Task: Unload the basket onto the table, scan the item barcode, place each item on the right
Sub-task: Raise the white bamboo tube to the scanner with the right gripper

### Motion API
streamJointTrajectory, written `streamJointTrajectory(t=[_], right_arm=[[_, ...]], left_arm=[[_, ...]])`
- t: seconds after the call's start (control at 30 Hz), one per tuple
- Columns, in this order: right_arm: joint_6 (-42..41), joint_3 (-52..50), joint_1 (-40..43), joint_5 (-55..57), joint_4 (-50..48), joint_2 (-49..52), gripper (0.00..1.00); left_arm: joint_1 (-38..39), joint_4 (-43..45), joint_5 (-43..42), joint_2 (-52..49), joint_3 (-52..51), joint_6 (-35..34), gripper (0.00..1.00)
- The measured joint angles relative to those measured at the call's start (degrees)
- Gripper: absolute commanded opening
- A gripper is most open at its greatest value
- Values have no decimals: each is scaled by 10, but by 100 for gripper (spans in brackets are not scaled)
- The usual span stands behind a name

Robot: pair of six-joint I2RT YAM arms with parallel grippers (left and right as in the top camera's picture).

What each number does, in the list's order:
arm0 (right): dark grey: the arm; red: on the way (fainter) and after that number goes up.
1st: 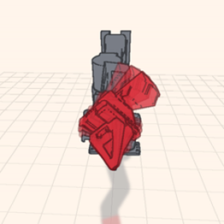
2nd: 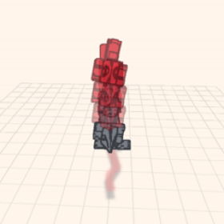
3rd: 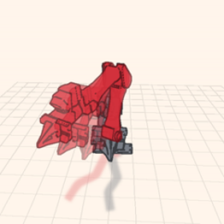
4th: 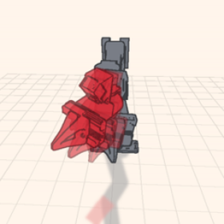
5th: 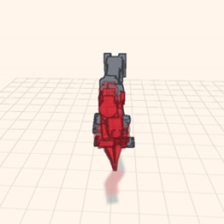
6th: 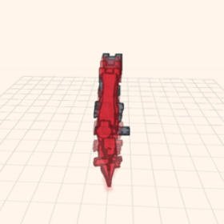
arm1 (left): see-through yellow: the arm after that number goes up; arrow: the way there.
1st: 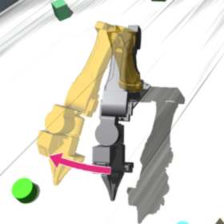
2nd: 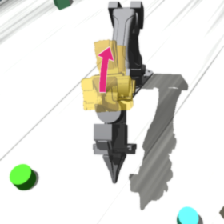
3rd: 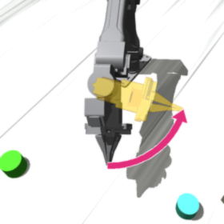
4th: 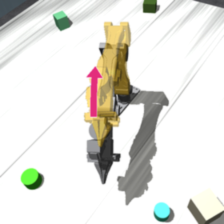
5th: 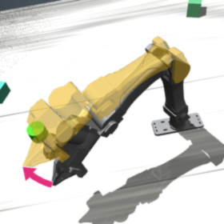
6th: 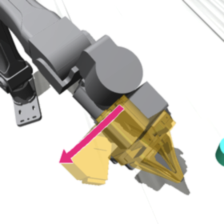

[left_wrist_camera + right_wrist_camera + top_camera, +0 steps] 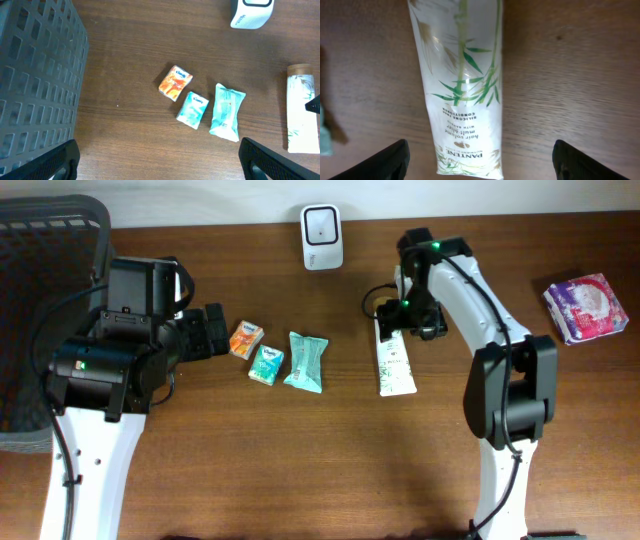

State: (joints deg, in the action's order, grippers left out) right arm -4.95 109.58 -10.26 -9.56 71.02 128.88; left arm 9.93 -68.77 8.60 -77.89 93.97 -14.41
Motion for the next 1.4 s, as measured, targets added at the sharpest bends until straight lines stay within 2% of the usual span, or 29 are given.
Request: streamJointTrajectory(t=[0.07,0.2,0.23,0.33,0.5,0.67,0.73,0.9,1.07,1.27,1.4], right_arm=[[12,-28,-1,-33,-33,1,65],[10,-72,-20,-23,-95,1,59],[1,-81,-25,-10,-106,1,50],[-17,-97,-37,19,-133,1,4],[-50,-80,-53,29,-147,-10,4],[-58,71,-69,31,-195,17,4],[-58,123,-70,31,-263,16,4],[-59,129,-73,32,-393,28,4],[-91,129,-86,33,-528,114,4],[-169,128,-86,-2,-584,135,4],[-199,128,-86,-18,-578,135,4]], left_arm=[[0,0,0,0,0,0,99],[0,0,0,0,0,0,99],[0,0,0,0,0,0,99],[0,0,0,0,0,0,99],[0,-1,0,0,0,0,99],[0,0,0,0,0,0,99],[0,0,0,0,0,0,99],[0,0,0,0,0,0,99],[0,0,0,0,0,0,99],[0,0,0,0,0,0,99],[0,0,0,0,0,0,99]])
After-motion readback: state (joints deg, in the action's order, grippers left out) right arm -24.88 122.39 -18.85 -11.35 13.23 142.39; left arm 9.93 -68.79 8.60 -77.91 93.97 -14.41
